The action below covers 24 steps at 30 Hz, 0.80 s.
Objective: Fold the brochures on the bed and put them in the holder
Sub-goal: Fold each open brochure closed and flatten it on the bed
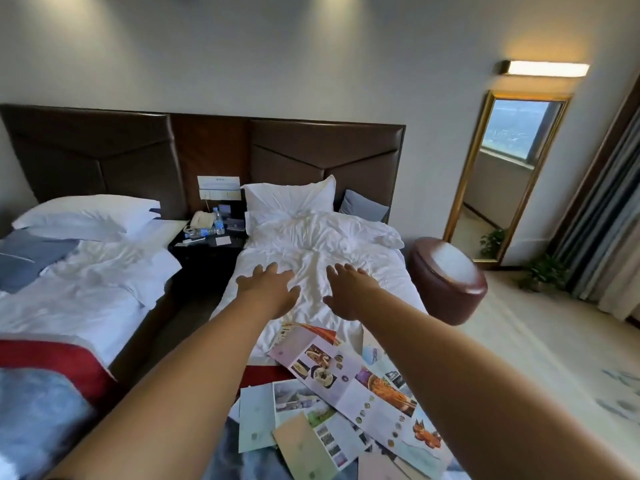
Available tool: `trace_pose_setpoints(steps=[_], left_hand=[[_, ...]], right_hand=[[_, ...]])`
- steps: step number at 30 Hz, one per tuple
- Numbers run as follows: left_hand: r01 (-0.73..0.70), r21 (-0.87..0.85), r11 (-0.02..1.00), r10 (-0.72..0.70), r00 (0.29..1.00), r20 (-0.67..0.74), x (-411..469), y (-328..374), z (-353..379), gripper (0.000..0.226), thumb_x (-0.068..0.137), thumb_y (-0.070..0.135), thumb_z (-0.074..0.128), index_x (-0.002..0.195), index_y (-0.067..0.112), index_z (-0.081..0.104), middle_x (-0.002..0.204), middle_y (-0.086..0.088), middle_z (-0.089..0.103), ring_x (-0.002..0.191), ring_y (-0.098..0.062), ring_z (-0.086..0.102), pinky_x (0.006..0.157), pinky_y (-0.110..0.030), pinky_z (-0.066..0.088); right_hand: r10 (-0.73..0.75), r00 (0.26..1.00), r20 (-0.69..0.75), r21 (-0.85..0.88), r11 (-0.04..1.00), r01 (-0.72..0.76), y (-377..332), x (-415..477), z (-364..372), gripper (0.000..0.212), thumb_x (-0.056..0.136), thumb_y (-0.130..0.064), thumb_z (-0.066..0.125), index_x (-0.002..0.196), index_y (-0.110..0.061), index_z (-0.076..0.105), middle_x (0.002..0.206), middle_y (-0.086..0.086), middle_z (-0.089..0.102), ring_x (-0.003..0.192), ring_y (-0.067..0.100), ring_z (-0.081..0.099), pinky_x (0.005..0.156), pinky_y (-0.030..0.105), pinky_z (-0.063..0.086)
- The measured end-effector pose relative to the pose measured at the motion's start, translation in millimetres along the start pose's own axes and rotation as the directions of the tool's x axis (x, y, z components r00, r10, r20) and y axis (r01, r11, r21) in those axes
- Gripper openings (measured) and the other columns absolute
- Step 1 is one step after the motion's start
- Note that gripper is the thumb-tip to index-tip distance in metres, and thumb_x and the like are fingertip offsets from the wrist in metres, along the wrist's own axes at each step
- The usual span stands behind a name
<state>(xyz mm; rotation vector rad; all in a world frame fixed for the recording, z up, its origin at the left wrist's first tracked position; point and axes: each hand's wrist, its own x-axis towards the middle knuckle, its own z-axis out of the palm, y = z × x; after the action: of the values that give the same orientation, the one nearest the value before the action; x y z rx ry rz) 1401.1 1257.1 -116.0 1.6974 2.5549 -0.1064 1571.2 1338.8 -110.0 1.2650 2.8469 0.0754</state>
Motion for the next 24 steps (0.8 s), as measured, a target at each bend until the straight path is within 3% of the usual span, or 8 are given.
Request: trace_pose_setpoints(steps=[8, 17, 24], left_hand=[[-0.071, -0.001, 0.997, 0.071, 0.997, -0.014, 123.4, -14.1, -8.7, 0.059, 0.103, 0.061, 0.022, 0.16, 0.042, 0.018, 0.171, 0.0, 0.011, 0.156, -0.029, 0.013, 0.115, -0.058, 0.025], [-0.066, -0.062, 0.996, 0.069, 0.996, 0.058, 206.9, -10.8, 17.1, 0.061, 0.103, 0.062, 0.027, 0.16, 0.043, 0.018, 0.171, 0.0, 0.011, 0.155, -0.029, 0.014, 0.117, -0.056, 0.023], [-0.045, -0.071, 0.996, 0.059, 0.976, 0.211, 226.7, 3.9, 89.9, 0.059, 0.104, 0.059, 0.03, 0.159, 0.042, 0.023, 0.171, -0.002, 0.012, 0.156, -0.03, 0.013, 0.118, -0.057, 0.022]], right_hand=[[0.057, 0.998, 0.026, 0.003, 0.998, -0.057, 22.4, 107.9, 2.8, 0.076, 0.107, -0.046, 0.045, 0.164, -0.01, 0.011, 0.171, 0.011, 0.012, 0.159, 0.029, 0.01, 0.129, 0.044, 0.013], [0.056, 0.992, 0.112, 0.018, 0.998, -0.058, 48.7, 182.7, 41.3, 0.075, 0.106, -0.043, 0.049, 0.163, -0.007, 0.016, 0.17, 0.014, 0.017, 0.157, 0.03, 0.014, 0.128, 0.044, 0.016], [-0.014, 0.968, 0.252, 0.041, 0.999, 0.004, 57.9, 205.0, 123.6, 0.071, 0.106, -0.035, 0.048, 0.162, -0.005, 0.017, 0.168, 0.015, 0.019, 0.157, 0.031, 0.015, 0.128, 0.044, 0.017]])
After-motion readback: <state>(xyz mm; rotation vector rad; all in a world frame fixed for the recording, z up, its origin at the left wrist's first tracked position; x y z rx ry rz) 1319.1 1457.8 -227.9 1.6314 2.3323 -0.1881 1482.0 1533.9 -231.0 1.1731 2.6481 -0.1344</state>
